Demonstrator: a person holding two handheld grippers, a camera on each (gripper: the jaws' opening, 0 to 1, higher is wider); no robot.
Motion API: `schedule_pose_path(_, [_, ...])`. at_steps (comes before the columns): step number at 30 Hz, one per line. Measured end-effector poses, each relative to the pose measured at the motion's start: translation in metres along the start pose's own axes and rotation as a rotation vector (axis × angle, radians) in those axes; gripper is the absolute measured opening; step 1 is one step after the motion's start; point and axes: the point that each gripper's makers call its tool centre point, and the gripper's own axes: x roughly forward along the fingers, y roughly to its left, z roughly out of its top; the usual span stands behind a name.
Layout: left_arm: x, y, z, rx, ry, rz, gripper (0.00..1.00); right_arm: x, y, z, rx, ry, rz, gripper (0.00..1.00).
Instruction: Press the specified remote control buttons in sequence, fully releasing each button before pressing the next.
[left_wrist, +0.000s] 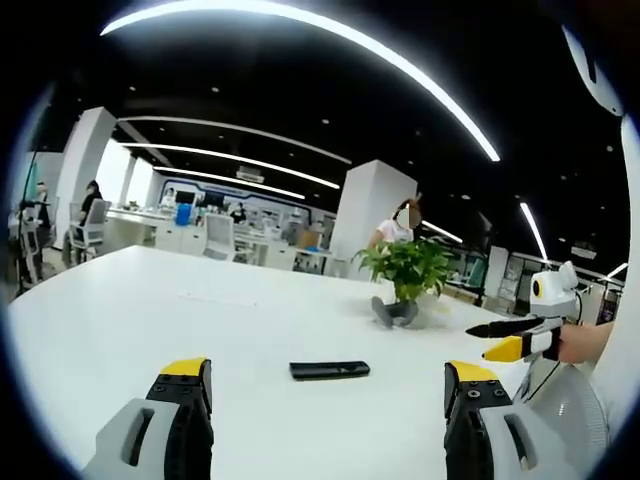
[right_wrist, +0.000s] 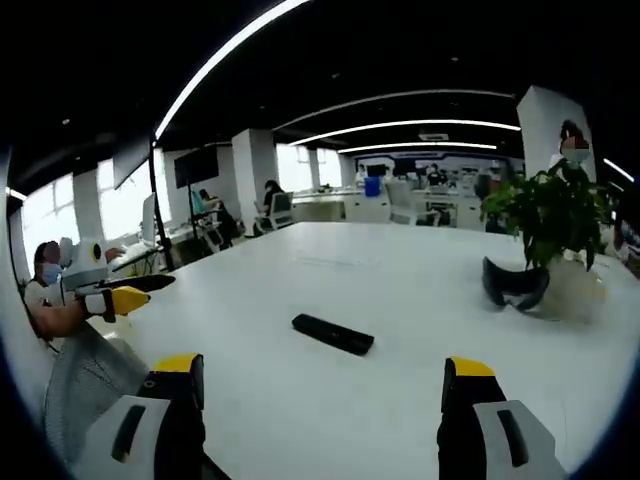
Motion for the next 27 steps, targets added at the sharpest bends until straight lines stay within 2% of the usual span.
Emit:
schedule_pose_path(4, [-0.002, 0.002, 0.004, -0.007, -0.017, 0.010, 1.00, -0.009, 0.002, -0.005, 0.052, -0.020, -0.024, 0.99])
schedule_pose_path(8, [-0.003, 0.005, 0.007, -0.005, -0.028, 0.028, 1.00, -0.014, -0.002, -0.005, -0.019, -0.009, -0.065, 0.99])
schedule_pose_path(12, [-0.005, 0.009, 0.007, 0.006, -0.027, 0.049, 1.00, -0.016, -0.011, -0.006, -0.020, -0.035, -0.083, 0.99])
schedule_pose_path(17, [-0.005, 0.014, 0.005, 0.011, -0.011, 0.073, 1.00, -0.016, -0.019, -0.009, -0.017, -0.023, -0.093, 0.91])
schedule_pose_path(19, [-0.008, 0.016, 0.011, 0.020, -0.043, 0.087, 1.00, -0.011, -0.015, -0.017, 0.006, 0.018, -0.050, 0.94])
schedule_pose_path(22, [-0.012, 0.020, 0.016, 0.030, -0.068, 0.102, 1.00, -0.009, -0.018, -0.024, -0.031, 0.061, -0.069, 0.94])
schedule_pose_path(24, [-0.011, 0.021, 0.016, 0.040, -0.067, 0.108, 1.00, -0.011, -0.018, -0.022, -0.035, 0.047, -0.079, 0.93])
schedule_pose_path(27, [-0.008, 0.020, 0.009, 0.040, -0.030, 0.105, 1.00, -0.013, -0.023, -0.021, -0.025, 0.036, -0.092, 0.93])
